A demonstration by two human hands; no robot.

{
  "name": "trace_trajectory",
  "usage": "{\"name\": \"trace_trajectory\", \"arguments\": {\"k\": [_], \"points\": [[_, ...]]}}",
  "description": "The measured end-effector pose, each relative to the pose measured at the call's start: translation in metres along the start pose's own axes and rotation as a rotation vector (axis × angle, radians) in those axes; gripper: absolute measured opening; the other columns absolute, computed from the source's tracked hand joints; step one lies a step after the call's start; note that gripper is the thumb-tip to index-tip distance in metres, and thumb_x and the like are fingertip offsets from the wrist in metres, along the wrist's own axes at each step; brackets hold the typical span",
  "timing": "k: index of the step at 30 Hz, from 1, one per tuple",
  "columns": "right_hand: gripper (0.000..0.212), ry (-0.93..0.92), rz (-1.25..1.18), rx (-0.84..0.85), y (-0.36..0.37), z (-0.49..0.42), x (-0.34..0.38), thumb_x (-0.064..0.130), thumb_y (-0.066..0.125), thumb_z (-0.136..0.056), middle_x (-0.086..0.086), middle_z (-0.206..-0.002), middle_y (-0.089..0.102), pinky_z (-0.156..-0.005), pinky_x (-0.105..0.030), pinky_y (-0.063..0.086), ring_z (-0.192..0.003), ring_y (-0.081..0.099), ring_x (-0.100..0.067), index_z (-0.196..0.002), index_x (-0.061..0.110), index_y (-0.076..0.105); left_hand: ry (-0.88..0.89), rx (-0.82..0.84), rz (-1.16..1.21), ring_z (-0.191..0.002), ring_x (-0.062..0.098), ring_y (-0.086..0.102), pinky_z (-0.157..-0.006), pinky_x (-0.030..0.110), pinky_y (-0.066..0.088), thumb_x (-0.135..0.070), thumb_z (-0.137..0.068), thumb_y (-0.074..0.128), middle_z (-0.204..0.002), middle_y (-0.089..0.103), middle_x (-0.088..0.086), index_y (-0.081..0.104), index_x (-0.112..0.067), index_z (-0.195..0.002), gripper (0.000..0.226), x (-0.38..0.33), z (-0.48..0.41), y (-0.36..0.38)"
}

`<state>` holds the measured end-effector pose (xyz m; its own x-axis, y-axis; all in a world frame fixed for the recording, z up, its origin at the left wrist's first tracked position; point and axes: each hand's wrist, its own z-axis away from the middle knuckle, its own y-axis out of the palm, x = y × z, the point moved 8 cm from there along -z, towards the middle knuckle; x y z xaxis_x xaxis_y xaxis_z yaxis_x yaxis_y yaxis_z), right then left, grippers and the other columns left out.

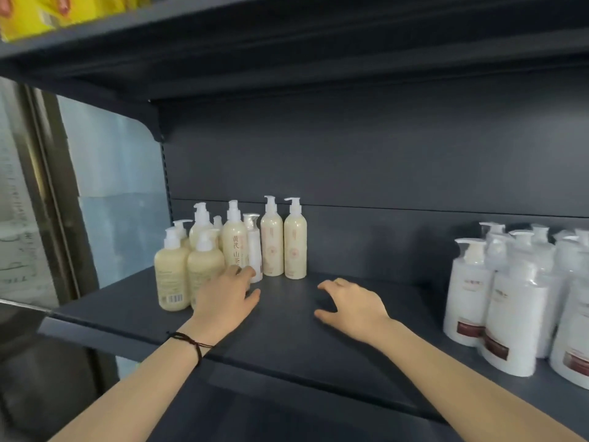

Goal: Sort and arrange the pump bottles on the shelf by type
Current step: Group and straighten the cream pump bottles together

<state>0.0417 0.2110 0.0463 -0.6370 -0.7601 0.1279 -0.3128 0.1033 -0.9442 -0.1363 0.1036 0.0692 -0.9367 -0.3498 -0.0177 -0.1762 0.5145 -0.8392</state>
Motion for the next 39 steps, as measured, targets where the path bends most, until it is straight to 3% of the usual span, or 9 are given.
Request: {"name": "trace_trajectory", "arguments": {"k": [6, 10, 13, 21, 24, 29, 33, 37, 39], "points": [[0.057, -0.035, -0.016, 0.017, 0.018, -0.052, 0.036, 0.051, 0.052, -0.089, 0.004, -0.129, 0.053, -0.085, -0.036, 0.050, -0.114, 0.054, -0.019, -0.140, 0.028, 0.040, -0.094, -0.181, 0.041, -0.092, 0.014, 0.057, -0.051, 0.027, 0.041, -0.037, -0.090, 0.052, -0.112, 0.057, -0.008, 0.056, -0.025, -0.113, 0.026, 0.063, 0.000, -0.033], [0.061, -0.019, -0.214, 0.043, 0.031, -0.091, 0.049, 0.050, 0.055, -0.087, 0.004, -0.136, 0.051, -0.087, -0.035, 0.049, -0.118, 0.054, -0.020, -0.141, 0.027, 0.039, -0.236, -0.238, 0.109, -0.104, 0.017, 0.054, -0.059, 0.032, 0.049, -0.045, -0.081, 0.063, -0.122, 0.045, -0.005, 0.043, -0.027, -0.126, 0.052, 0.101, 0.000, -0.035], [0.062, 0.030, -0.461, 0.058, 0.042, -0.122, 0.052, 0.047, 0.058, -0.088, 0.003, -0.125, 0.052, -0.086, -0.035, 0.051, -0.109, 0.056, -0.017, -0.142, 0.027, 0.036, -0.325, -0.178, 0.207, -0.114, 0.016, 0.048, -0.069, 0.035, 0.050, -0.056, -0.071, 0.069, -0.124, 0.043, -0.006, 0.033, -0.030, -0.134, 0.078, 0.117, -0.006, -0.017], [0.062, 0.072, -0.792, -0.047, 0.064, -0.191, 0.051, 0.023, 0.064, -0.089, -0.005, -0.134, 0.052, -0.093, -0.028, 0.045, -0.114, 0.053, -0.018, -0.143, 0.015, 0.036, -0.303, -0.119, 0.188, -0.122, 0.004, 0.036, -0.079, 0.028, 0.046, -0.066, -0.069, 0.065, -0.133, 0.031, -0.021, 0.039, -0.033, -0.135, 0.079, 0.129, -0.020, 0.002], [0.062, 0.032, -0.830, -0.065, 0.070, -0.202, 0.059, 0.022, 0.070, -0.085, 0.003, -0.119, 0.054, -0.088, -0.026, 0.045, -0.109, 0.054, -0.016, -0.138, 0.014, 0.039, -0.283, -0.124, 0.218, -0.121, 0.001, 0.034, -0.075, 0.025, 0.039, -0.063, -0.070, 0.067, -0.127, 0.029, -0.025, 0.040, -0.035, -0.134, 0.075, 0.134, -0.024, 0.005], [0.040, -0.036, -0.841, -0.134, 0.070, -0.208, 0.069, 0.018, 0.070, -0.085, 0.012, -0.101, 0.055, -0.082, -0.020, 0.042, -0.096, 0.054, -0.008, -0.119, 0.021, 0.048, -0.276, -0.132, 0.260, -0.122, 0.000, 0.030, -0.075, 0.025, 0.037, -0.059, -0.071, 0.069, -0.131, 0.030, -0.023, 0.040, -0.036, -0.135, 0.075, 0.142, -0.029, 0.011], [0.023, 0.001, -0.867, -0.149, 0.074, -0.217, 0.066, 0.022, 0.071, -0.084, 0.008, -0.088, 0.060, -0.061, -0.011, 0.040, -0.078, 0.056, -0.004, -0.098, 0.022, 0.053, -0.252, -0.123, 0.273, -0.122, 0.000, 0.030, -0.077, 0.026, 0.039, -0.061, -0.070, 0.068, -0.130, 0.030, -0.023, 0.041, -0.037, -0.135, 0.074, 0.150, -0.033, 0.015], [0.019, 0.024, -0.915, -0.154, 0.080, -0.224, 0.061, 0.030, 0.072, -0.083, -0.001, -0.076, 0.059, -0.058, -0.019, 0.039, -0.067, 0.053, -0.012, -0.085, 0.015, 0.062, -0.246, -0.137, 0.297, -0.121, 0.003, 0.030, -0.082, 0.030, 0.043, -0.061, -0.070, 0.067, -0.130, 0.029, -0.022, 0.040, -0.036, -0.136, 0.075, 0.155, -0.034, 0.019], [0.021, 0.066, -0.916, -0.156, 0.085, -0.225, 0.057, 0.034, 0.072, -0.082, -0.001, -0.074, 0.056, -0.060, -0.023, 0.043, -0.068, 0.051, -0.012, -0.090, 0.016, 0.063, -0.248, -0.141, 0.303, -0.121, 0.004, 0.029, -0.084, 0.032, 0.045, -0.061, -0.070, 0.066, -0.131, 0.029, -0.021, 0.039, -0.035, -0.136, 0.076, 0.156, -0.035, 0.021]]}}
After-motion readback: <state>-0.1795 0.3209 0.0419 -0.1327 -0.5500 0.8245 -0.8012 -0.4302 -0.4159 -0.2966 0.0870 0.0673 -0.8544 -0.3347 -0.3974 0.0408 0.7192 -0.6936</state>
